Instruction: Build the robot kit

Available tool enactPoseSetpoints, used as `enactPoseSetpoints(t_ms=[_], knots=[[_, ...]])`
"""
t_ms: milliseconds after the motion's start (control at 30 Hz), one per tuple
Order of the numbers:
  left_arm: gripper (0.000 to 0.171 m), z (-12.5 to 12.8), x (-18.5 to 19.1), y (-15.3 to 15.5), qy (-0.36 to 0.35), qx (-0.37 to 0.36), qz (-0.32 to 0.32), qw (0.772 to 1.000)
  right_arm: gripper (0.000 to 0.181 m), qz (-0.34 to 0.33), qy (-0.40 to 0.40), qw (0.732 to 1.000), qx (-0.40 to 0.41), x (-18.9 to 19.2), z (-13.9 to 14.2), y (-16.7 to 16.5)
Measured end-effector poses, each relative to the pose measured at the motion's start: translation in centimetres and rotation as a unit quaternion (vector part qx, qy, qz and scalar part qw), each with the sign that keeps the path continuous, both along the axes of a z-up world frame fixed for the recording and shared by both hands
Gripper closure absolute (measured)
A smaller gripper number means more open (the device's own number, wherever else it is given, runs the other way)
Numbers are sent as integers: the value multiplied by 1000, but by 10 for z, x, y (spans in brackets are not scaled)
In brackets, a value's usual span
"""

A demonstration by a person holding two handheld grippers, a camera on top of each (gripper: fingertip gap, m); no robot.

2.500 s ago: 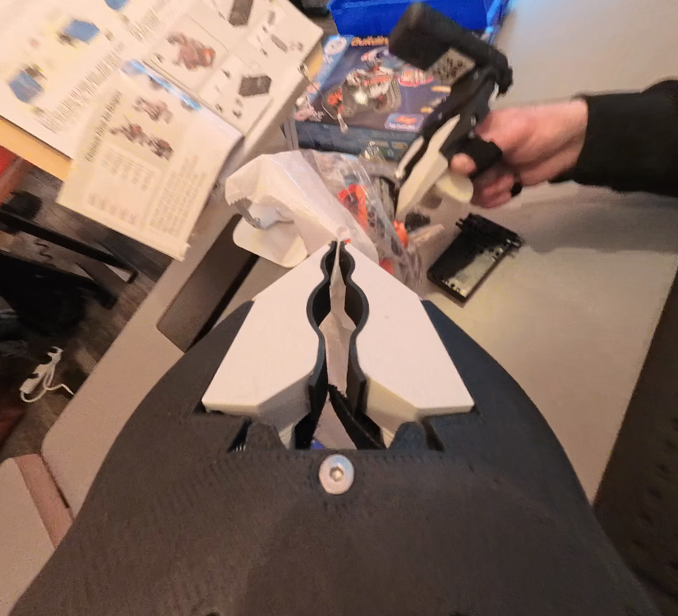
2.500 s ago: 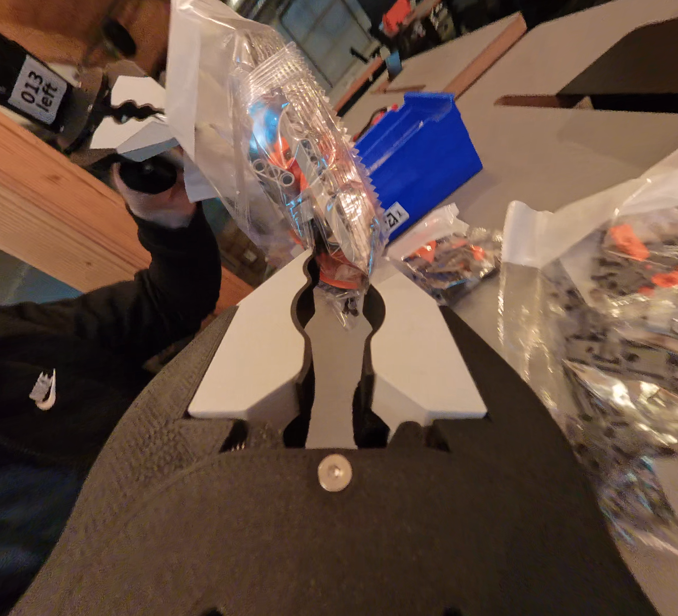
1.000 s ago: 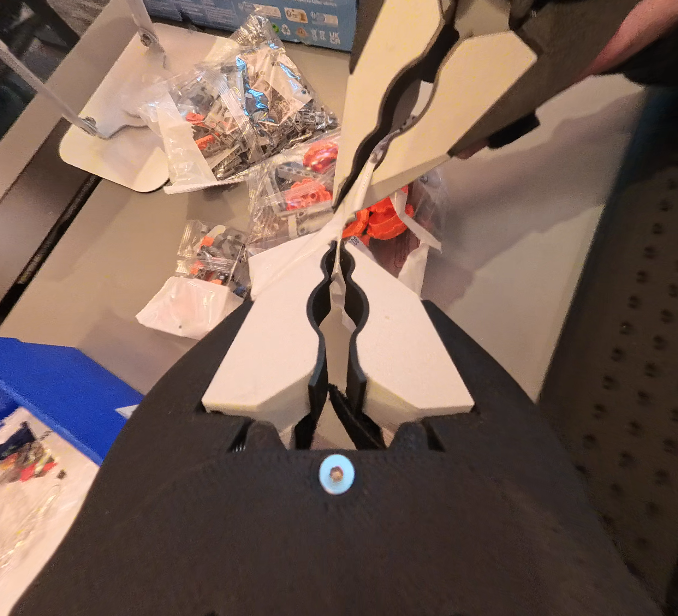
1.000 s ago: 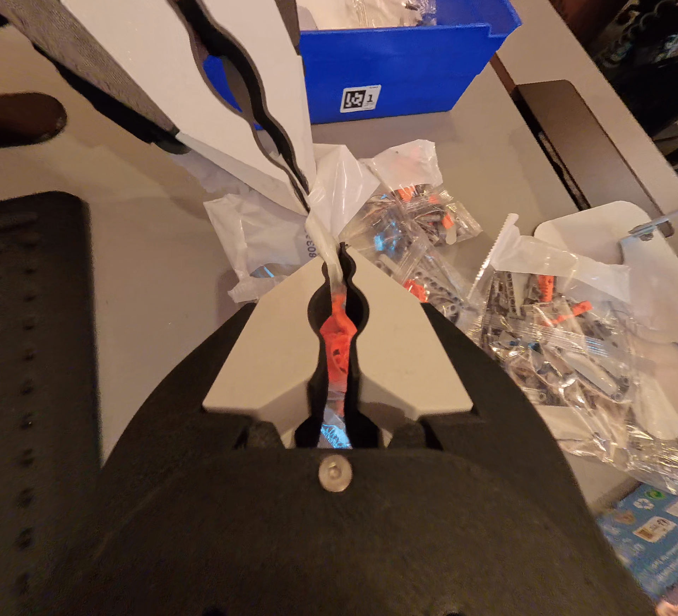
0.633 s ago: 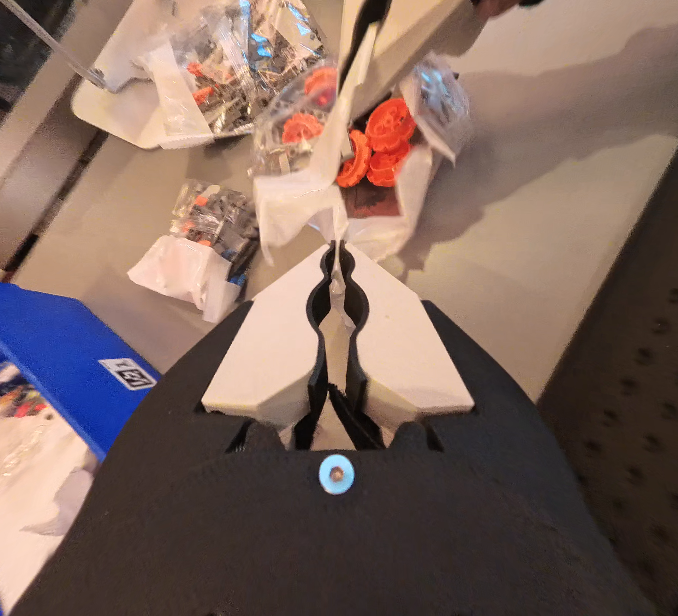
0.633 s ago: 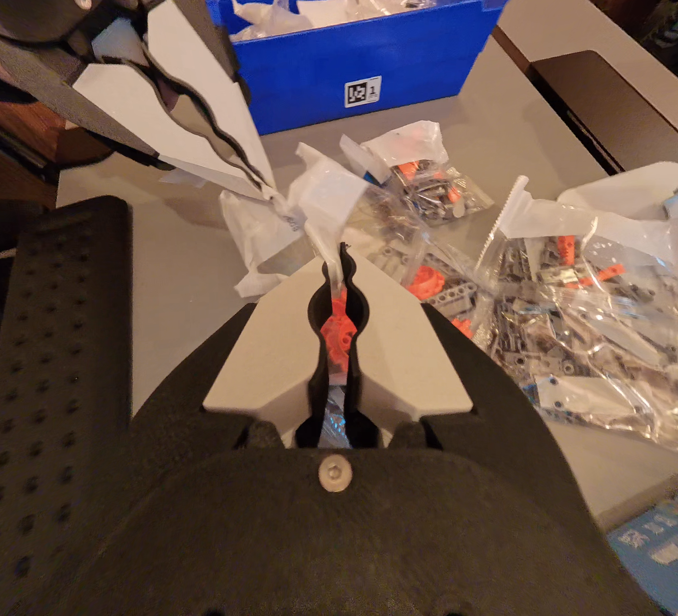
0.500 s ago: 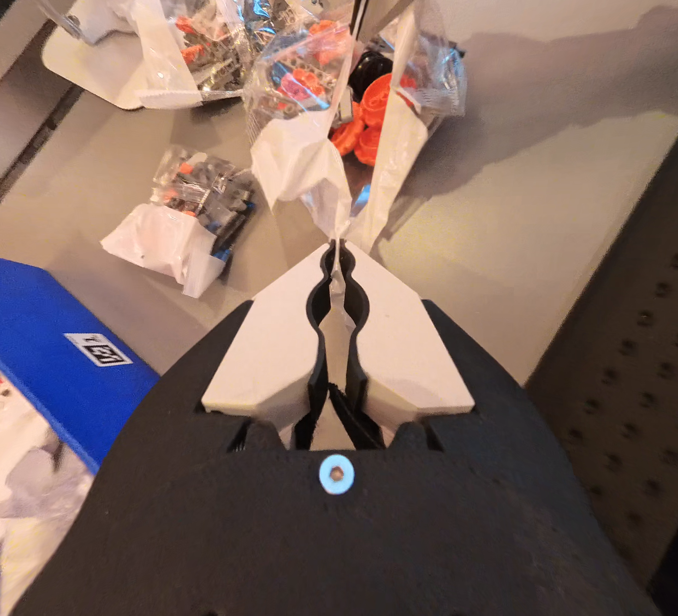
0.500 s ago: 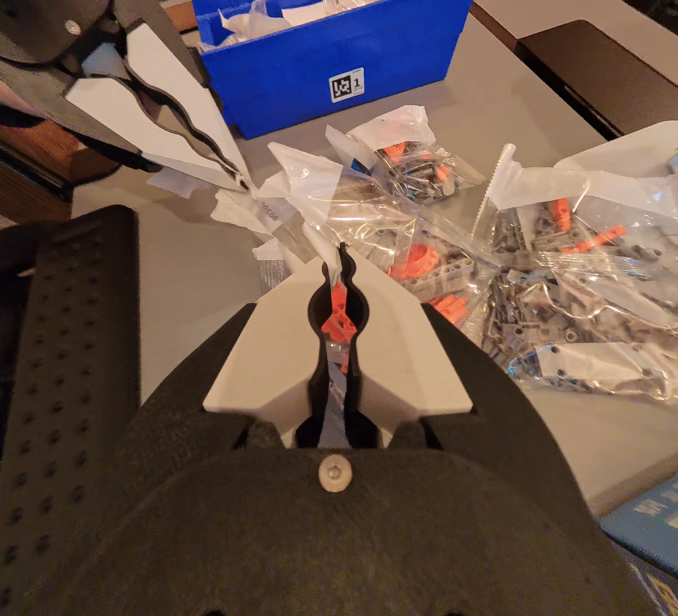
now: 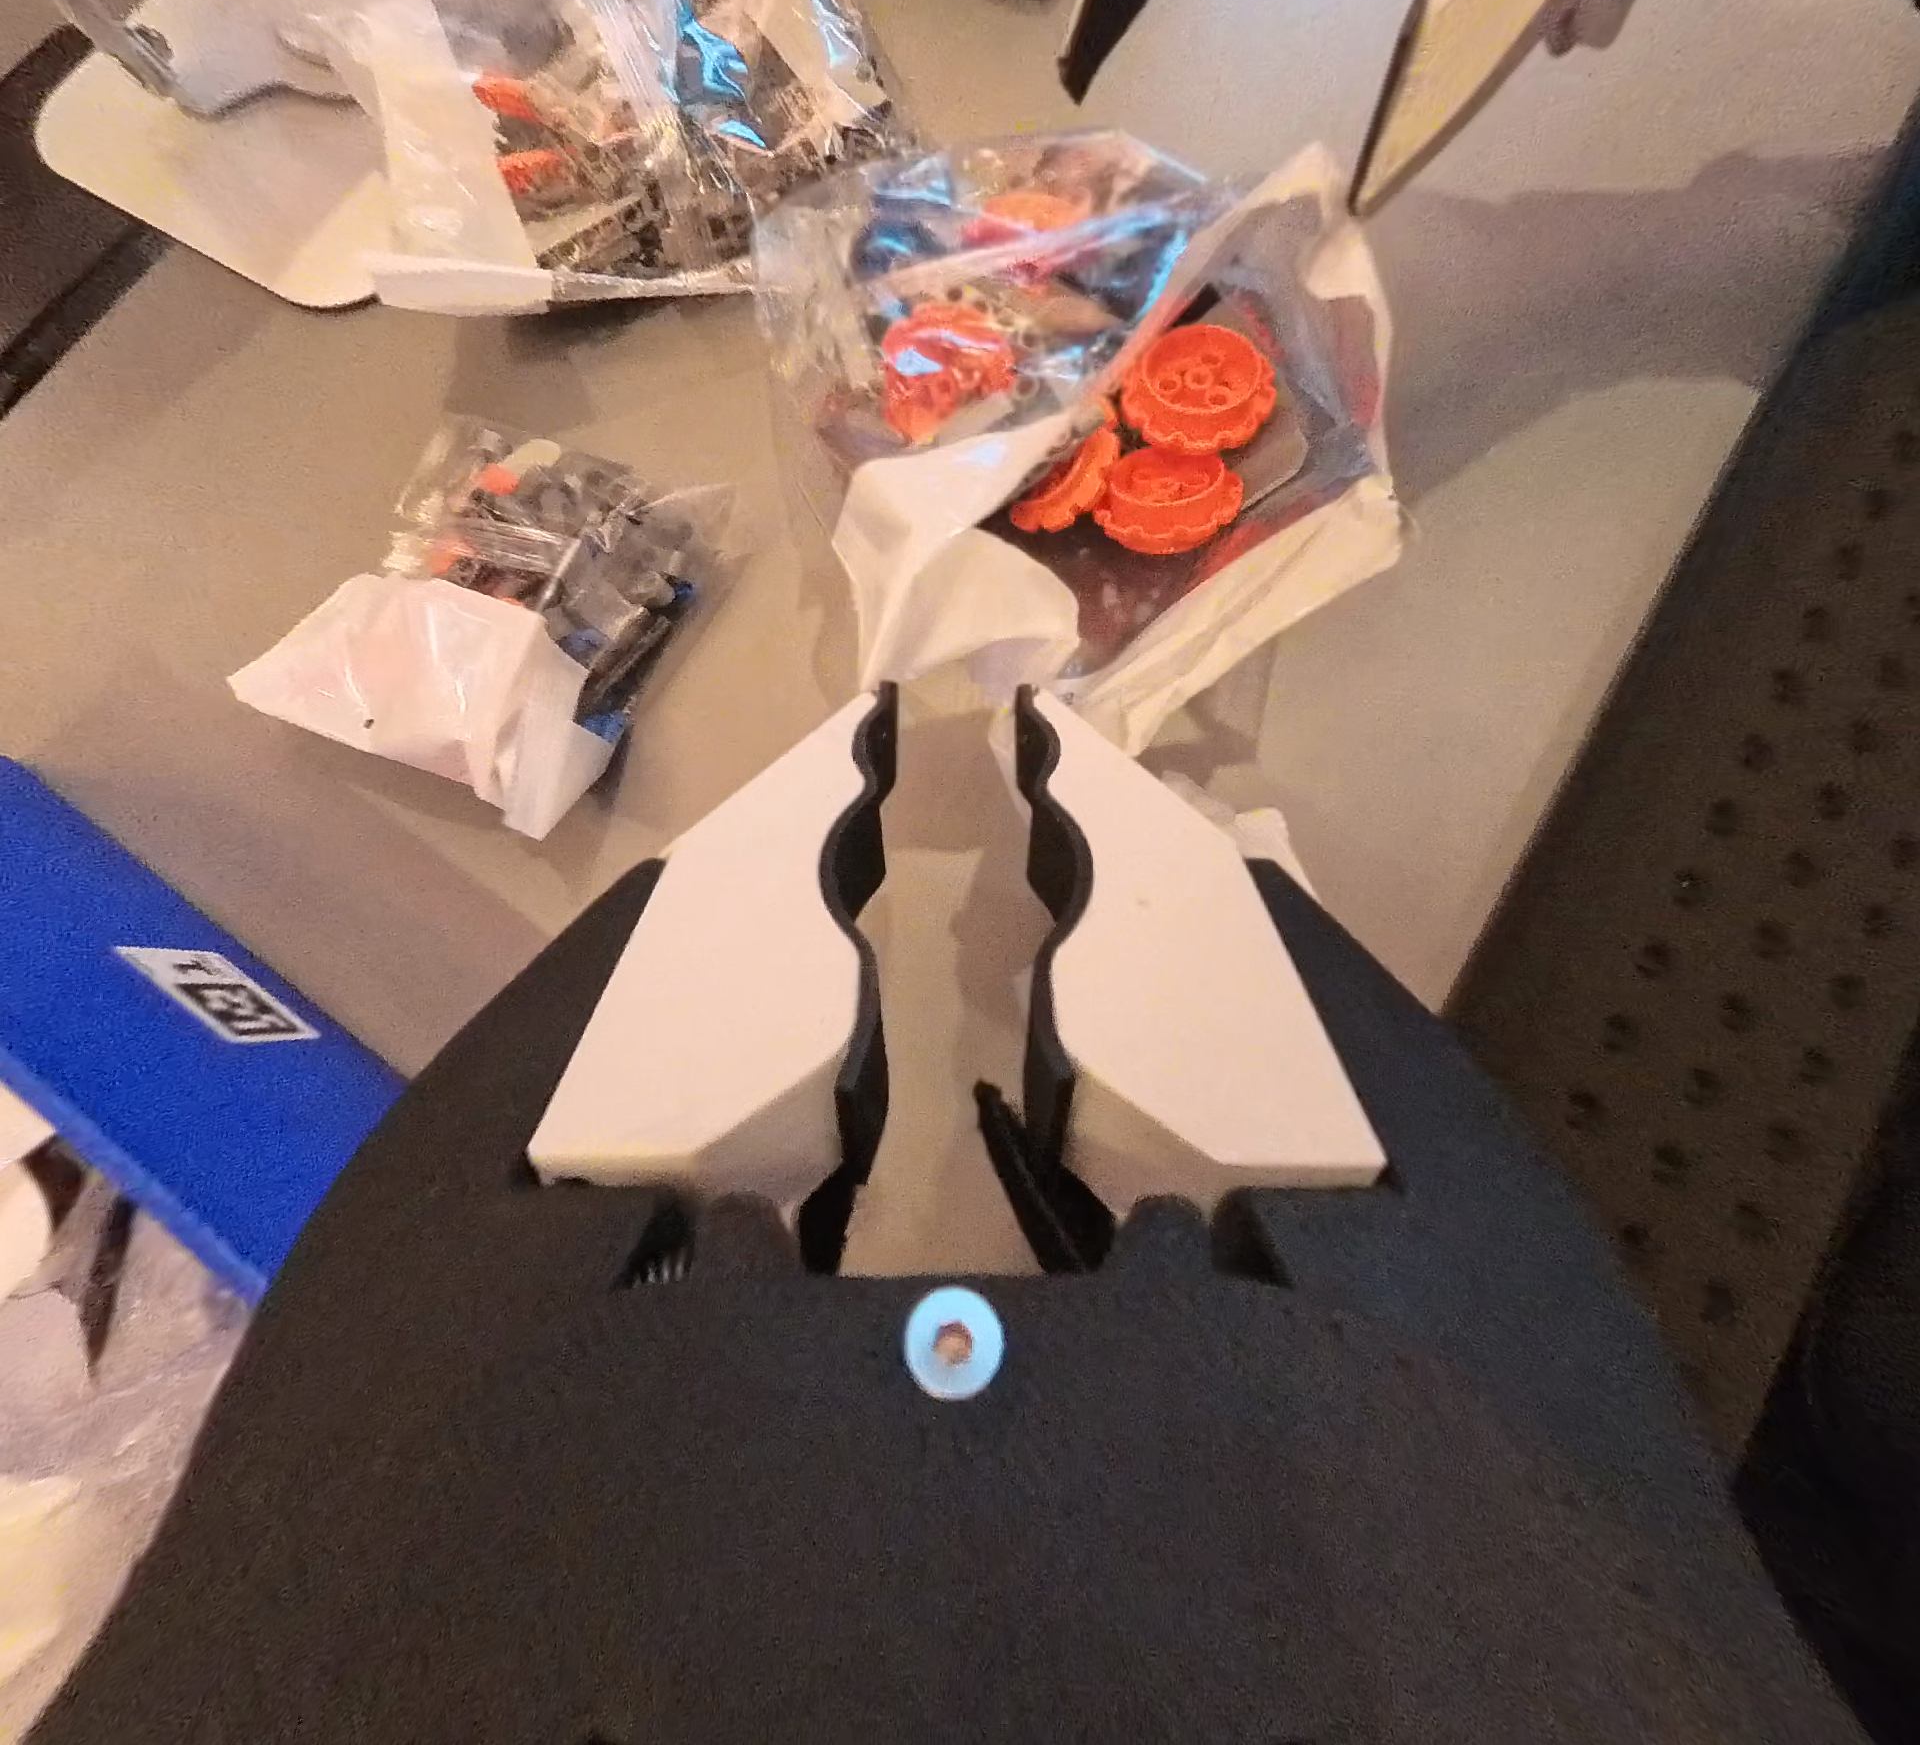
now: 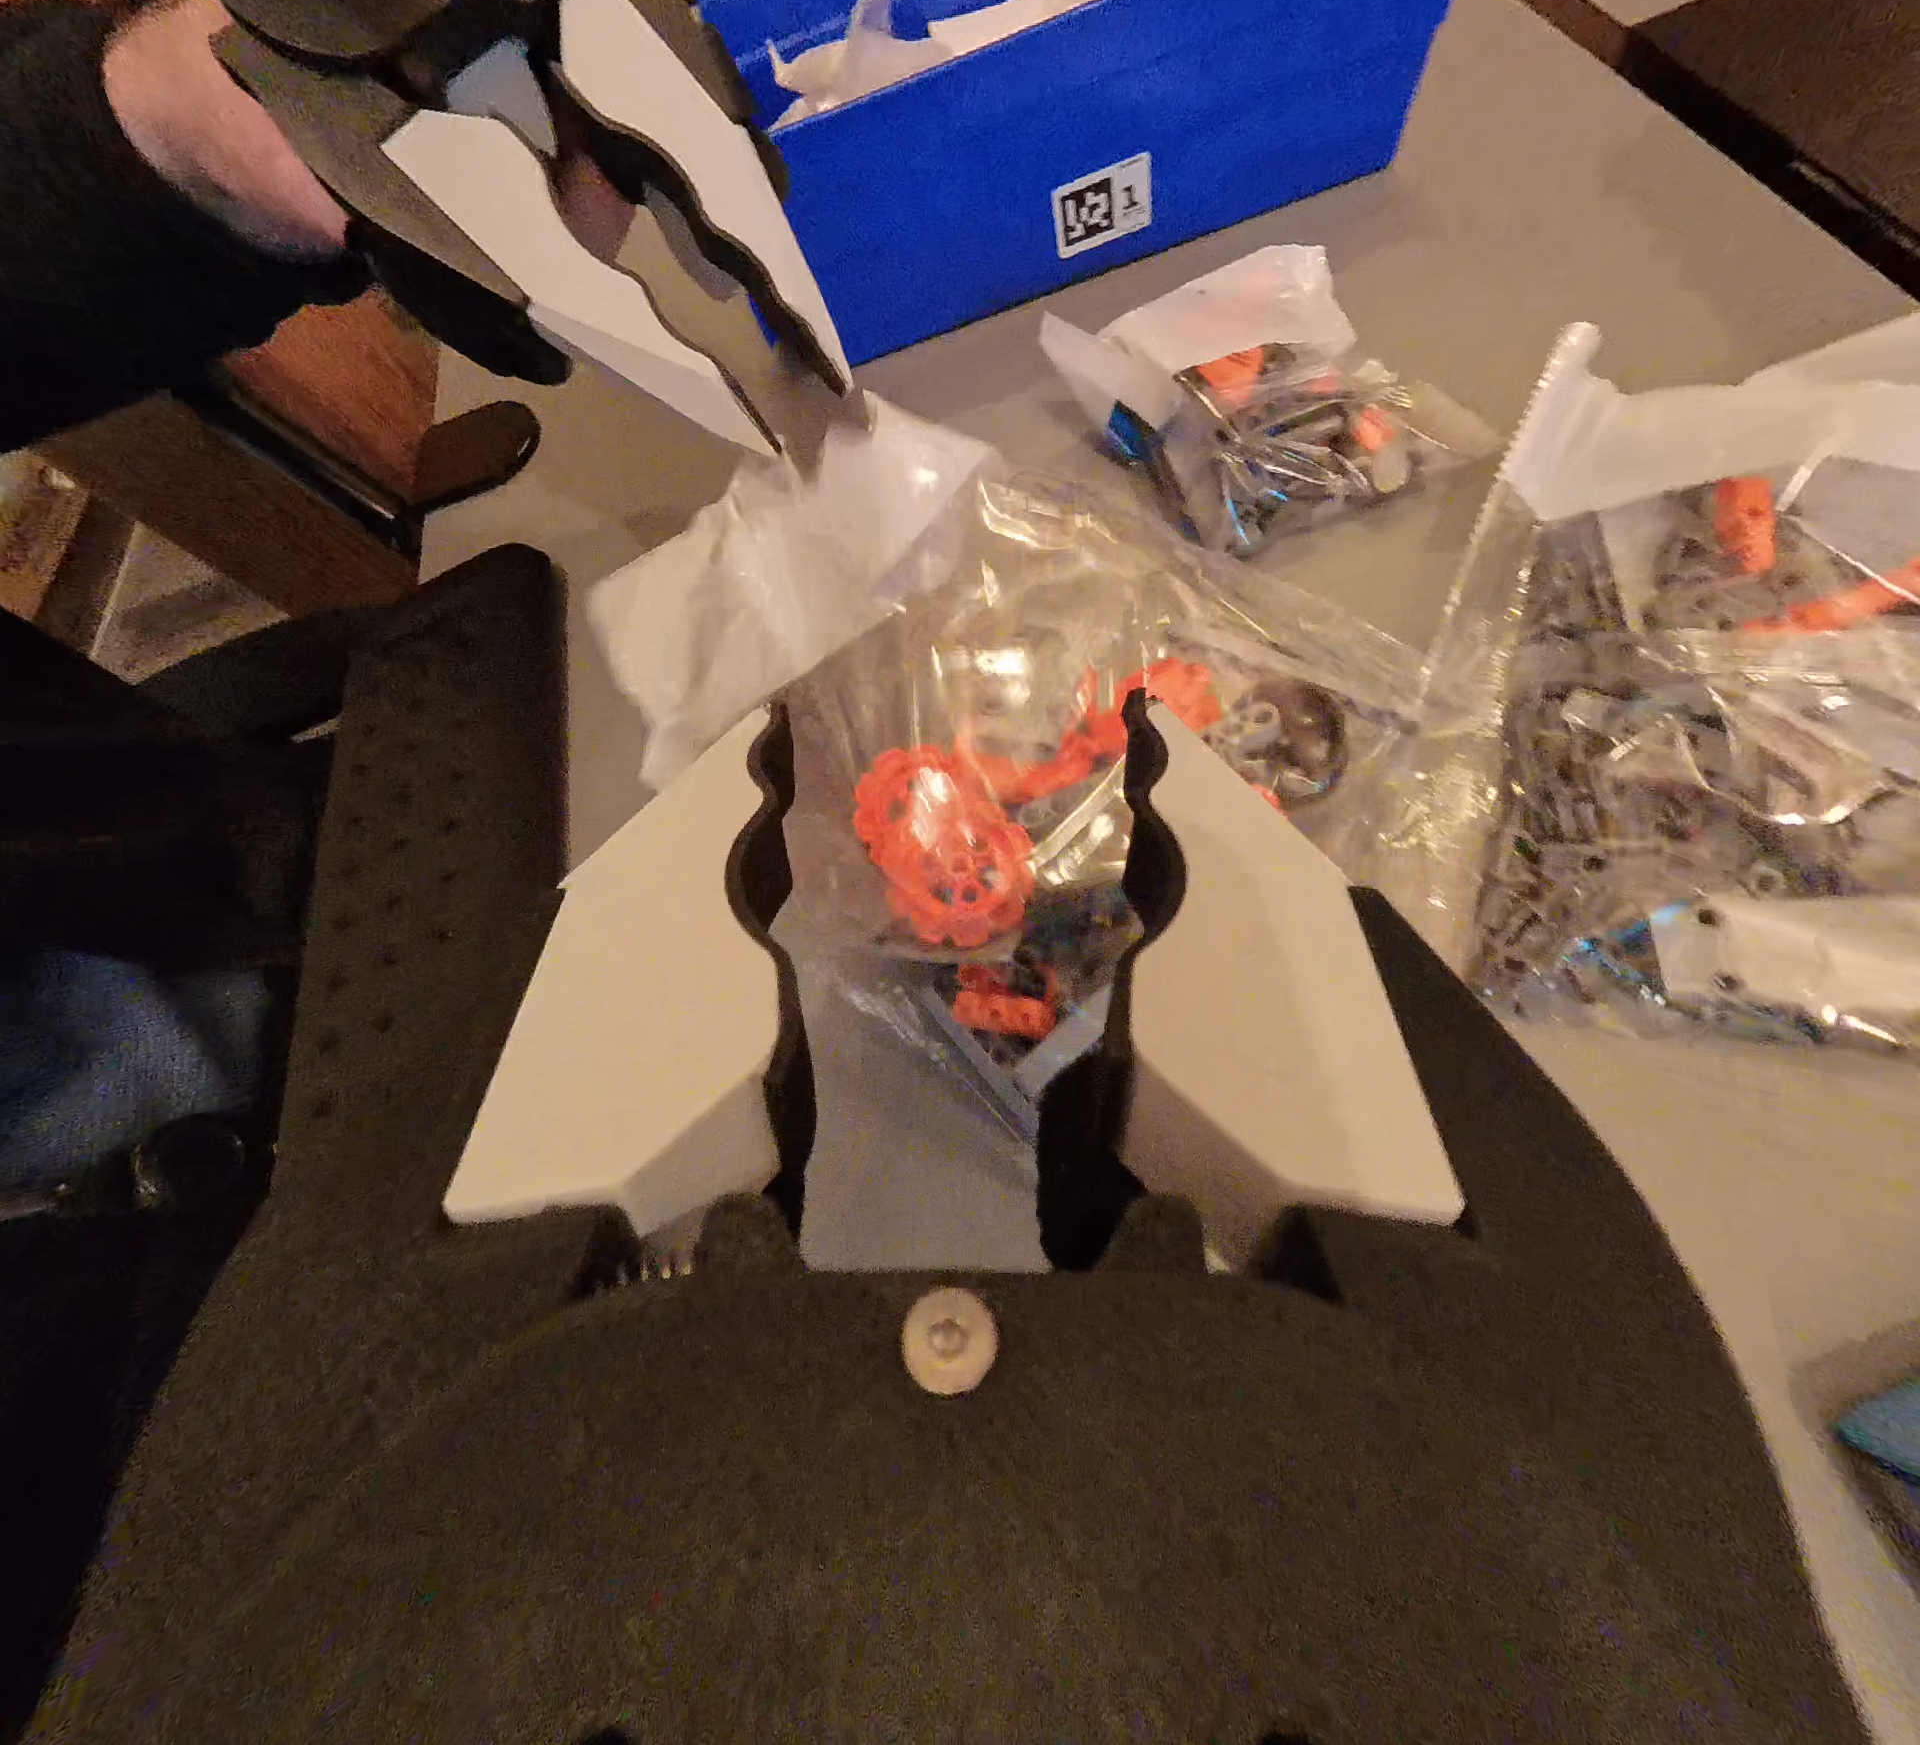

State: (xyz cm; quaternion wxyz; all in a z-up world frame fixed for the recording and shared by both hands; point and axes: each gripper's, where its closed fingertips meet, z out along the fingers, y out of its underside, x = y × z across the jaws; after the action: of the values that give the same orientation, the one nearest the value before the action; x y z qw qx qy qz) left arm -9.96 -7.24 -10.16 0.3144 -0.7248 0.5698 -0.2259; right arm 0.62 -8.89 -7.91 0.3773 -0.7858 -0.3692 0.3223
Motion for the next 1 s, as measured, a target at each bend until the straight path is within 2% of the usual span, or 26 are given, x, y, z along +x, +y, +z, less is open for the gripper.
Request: enactPoseSetpoints(t_ms=[67, 133, 167, 200, 267, 333, 467, 533, 600, 633, 700, 767, 833, 867, 1000], knots=[[152, 12, -3, 7, 0, 18, 1, 1000, 113, -16, 20, 1000, -5, 18, 5, -2], [153, 26, 0, 7, -7, 16, -10, 1000, 122, -51, 36, 998, -8, 40, 10, 0], [153, 36, 5, 7, -20, 15, -15, 1000, 131, -68, 21, 997, -13, 52, 5, -1], [153, 43, 10, 9, -22, 20, -21, 999, 131, -80, 5, 997, -22, 61, -3, -3], [147, 44, 23, 15, 2, 28, -34, 999, 120, -75, -19, 995, -69, 66, -26, -15], [144, 37, 43, 26, 21, 34, -41, 998, 122, -64, -36, 993, -93, 63, -46, -24], [126, -5, 84, 51, 95, 16, -48, 994, 129, -50, -106, 984, -135, 60, -83, -37], [118, -24, 102, 63, 120, 5, -52, 991, 130, -49, -110, 983, -137, 56, -86, -38], [115, -43, 111, 62, 145, -34, -78, 986, 137, -49, -117, 983, -129, 57, -87, -36], [120, -53, 112, 57, 160, -68, -93, 980, 141, -51, -118, 983, -128, 57, -88, -36], [124, -56, 119, 57, 153, -91, -98, 979, 144, -43, -122, 984, -125, 55, -88, -38], [146, -54, 124, 56, 143, -96, -100, 980, 150, -41, -121, 985, -117, 55, -85, -39], [156, -54, 127, 54, 139, -81, -105, 981, 151, -36, -113, 986, -116, 54, -83, -39], [171, -53, 128, 55, 133, -69, -103, 983, 151, -36, -116, 986, -112, 55, -83, -38], [171, -41, 132, 55, 86, -44, -96, 991, 144, -48, -90, 990, -97, 59, -73, -32]])
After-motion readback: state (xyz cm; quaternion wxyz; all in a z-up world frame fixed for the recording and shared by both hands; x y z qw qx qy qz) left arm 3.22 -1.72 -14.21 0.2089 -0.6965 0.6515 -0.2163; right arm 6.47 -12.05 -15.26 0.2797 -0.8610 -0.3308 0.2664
